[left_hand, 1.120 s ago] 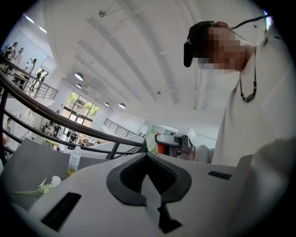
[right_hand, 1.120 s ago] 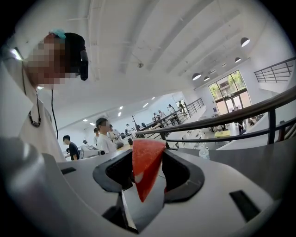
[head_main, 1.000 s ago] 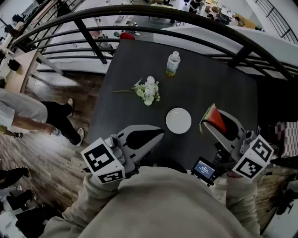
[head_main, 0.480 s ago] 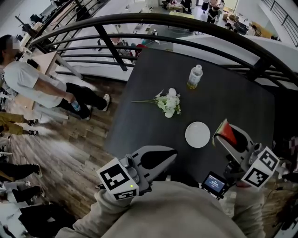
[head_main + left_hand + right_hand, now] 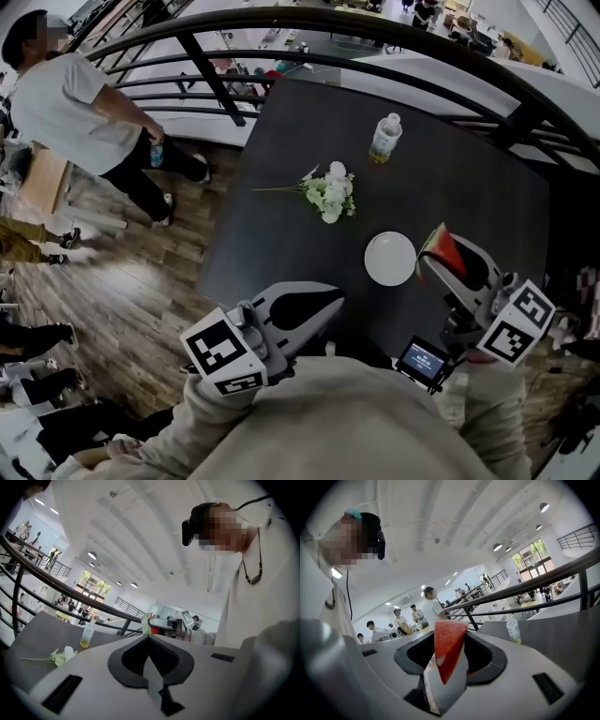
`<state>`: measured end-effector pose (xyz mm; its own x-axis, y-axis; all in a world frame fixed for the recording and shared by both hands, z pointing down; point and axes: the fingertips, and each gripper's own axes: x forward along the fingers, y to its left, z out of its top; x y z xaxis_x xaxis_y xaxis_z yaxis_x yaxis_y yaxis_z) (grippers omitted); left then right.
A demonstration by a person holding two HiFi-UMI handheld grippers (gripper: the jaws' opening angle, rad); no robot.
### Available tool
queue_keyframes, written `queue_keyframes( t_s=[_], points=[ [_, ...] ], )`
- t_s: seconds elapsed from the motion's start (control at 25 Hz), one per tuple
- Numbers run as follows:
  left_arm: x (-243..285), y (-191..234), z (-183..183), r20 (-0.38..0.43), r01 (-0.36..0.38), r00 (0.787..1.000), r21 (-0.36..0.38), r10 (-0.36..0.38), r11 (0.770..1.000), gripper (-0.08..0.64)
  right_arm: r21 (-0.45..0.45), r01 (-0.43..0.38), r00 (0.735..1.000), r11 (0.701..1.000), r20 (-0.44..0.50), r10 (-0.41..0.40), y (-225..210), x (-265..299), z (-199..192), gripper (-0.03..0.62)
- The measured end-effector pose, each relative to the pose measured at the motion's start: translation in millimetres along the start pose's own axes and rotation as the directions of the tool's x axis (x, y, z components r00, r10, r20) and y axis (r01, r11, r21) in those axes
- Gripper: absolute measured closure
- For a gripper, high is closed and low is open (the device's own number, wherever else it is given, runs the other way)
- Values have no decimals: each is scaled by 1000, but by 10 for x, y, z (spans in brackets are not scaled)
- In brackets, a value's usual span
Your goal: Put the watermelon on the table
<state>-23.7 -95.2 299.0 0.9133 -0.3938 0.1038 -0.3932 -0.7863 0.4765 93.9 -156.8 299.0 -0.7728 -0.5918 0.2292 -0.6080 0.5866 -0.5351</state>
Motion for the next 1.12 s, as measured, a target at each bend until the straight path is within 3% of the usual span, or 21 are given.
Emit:
queue_keyframes(
  t_s=[0.44,1.12],
  points=[
    [6,234,-110,-12,-11,1000,-43,10,999,557,25,13,999,1000,-44,-12,-228,234,-140,388],
    [38,224,-265,-23,-36,999,-79,34,996,557,49,19,994,999,-104,-13,-432,263,-369,390]
  ],
)
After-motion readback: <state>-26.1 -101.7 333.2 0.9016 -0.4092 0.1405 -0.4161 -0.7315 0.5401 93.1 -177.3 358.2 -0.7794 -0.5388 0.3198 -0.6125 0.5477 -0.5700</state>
